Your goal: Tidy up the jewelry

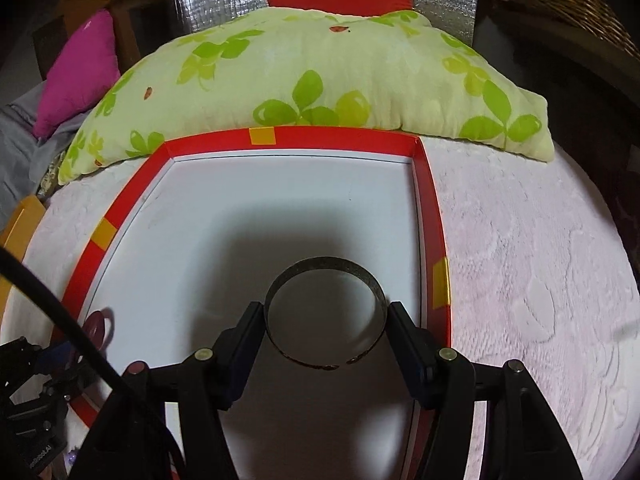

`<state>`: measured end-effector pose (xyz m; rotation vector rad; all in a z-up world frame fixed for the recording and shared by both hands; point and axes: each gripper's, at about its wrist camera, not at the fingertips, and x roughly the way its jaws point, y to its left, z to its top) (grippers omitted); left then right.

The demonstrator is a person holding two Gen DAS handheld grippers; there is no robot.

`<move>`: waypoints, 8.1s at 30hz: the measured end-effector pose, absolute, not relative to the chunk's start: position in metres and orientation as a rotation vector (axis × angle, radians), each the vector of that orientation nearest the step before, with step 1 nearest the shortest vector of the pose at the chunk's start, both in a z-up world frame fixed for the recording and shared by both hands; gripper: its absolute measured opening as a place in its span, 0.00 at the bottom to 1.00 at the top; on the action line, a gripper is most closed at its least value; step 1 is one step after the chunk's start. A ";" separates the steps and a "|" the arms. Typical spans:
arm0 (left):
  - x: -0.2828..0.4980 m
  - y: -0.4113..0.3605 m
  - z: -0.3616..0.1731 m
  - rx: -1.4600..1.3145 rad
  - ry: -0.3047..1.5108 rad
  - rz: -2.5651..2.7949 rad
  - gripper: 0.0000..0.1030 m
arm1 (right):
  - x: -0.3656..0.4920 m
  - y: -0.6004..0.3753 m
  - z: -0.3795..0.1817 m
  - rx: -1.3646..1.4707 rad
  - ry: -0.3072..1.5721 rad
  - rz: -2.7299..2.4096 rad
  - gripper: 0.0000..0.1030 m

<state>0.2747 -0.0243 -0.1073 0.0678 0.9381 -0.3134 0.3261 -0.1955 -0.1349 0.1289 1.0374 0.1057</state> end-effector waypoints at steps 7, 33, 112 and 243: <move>0.269 -0.019 -0.101 0.044 0.940 -0.338 0.38 | 0.313 -0.202 -0.124 0.176 1.039 0.117 0.67; 0.153 0.013 -0.081 0.051 0.870 -0.428 0.45 | 0.129 -0.240 -0.080 0.439 0.956 0.265 0.63; 0.144 -0.043 -0.112 0.107 1.009 -0.740 0.13 | 0.108 -0.216 -0.119 0.267 1.034 0.279 0.09; 0.099 -0.025 -0.057 0.087 0.823 -0.576 0.07 | 0.106 -0.243 -0.107 0.444 0.999 0.344 0.10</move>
